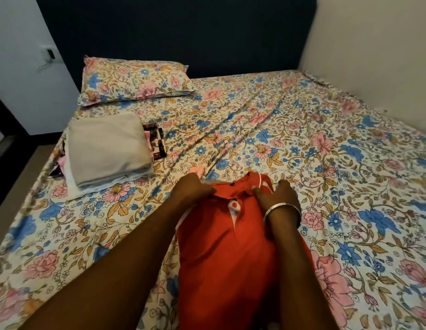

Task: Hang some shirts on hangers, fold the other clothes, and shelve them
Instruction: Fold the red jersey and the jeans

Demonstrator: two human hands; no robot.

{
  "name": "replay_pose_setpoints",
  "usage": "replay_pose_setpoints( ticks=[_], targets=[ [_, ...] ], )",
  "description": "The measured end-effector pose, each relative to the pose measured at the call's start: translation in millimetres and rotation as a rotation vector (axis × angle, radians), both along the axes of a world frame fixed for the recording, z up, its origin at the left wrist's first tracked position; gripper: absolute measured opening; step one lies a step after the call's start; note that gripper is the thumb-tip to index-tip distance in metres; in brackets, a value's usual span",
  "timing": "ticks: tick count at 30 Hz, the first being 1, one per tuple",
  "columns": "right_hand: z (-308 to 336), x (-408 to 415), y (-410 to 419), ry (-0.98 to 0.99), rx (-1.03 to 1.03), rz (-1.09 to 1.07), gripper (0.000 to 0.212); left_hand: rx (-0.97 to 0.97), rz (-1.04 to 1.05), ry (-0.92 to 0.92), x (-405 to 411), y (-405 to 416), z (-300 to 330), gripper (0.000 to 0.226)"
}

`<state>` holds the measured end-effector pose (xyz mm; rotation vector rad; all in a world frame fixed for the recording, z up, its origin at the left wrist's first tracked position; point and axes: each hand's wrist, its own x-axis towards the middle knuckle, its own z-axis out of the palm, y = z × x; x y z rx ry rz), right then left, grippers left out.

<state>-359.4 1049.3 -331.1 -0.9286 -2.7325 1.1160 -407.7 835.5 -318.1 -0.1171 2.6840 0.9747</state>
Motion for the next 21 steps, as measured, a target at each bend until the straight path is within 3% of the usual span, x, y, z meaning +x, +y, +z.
replay_pose_setpoints(
  ticks=[3,5,8,11,13,17,19,21],
  targets=[
    [1.6,0.3,5.9,0.075,-0.096,0.036,0.061,0.149,0.021,-0.217,-3.1,-11.4,-4.2,0.05],
    [5.1,1.8,3.7,0.215,-0.109,0.03,0.046,0.35,0.051,-0.231,4.3,-17.2,2.3,0.035],
    [14.3,1.2,1.2,0.447,-0.213,0.086,0.031,0.647,0.047,0.005,17.8,-26.1,12.1,0.027],
    [27.6,-2.0,-5.5,0.651,-0.357,0.165,0.022,0.747,0.064,0.286,31.7,-35.9,20.5,0.021],
    [25.0,-4.4,-11.2,0.655,-0.369,0.198,0.023,0.673,0.113,0.368,31.1,-41.6,14.9,0.028],
    [12.7,2.5,-7.3,0.217,-0.061,0.199,0.062,0.096,0.252,0.362,39.8,-40.9,-4.8,0.072],
    [27.4,8.5,3.1,0.133,0.021,0.165,0.072,-0.01,0.329,0.421,64.4,-38.0,-1.5,0.078],
    [36.1,14.0,14.2,-0.01,0.019,0.187,0.082,0.012,0.342,0.322,97.1,-35.3,-8.3,0.09]
  ],
)
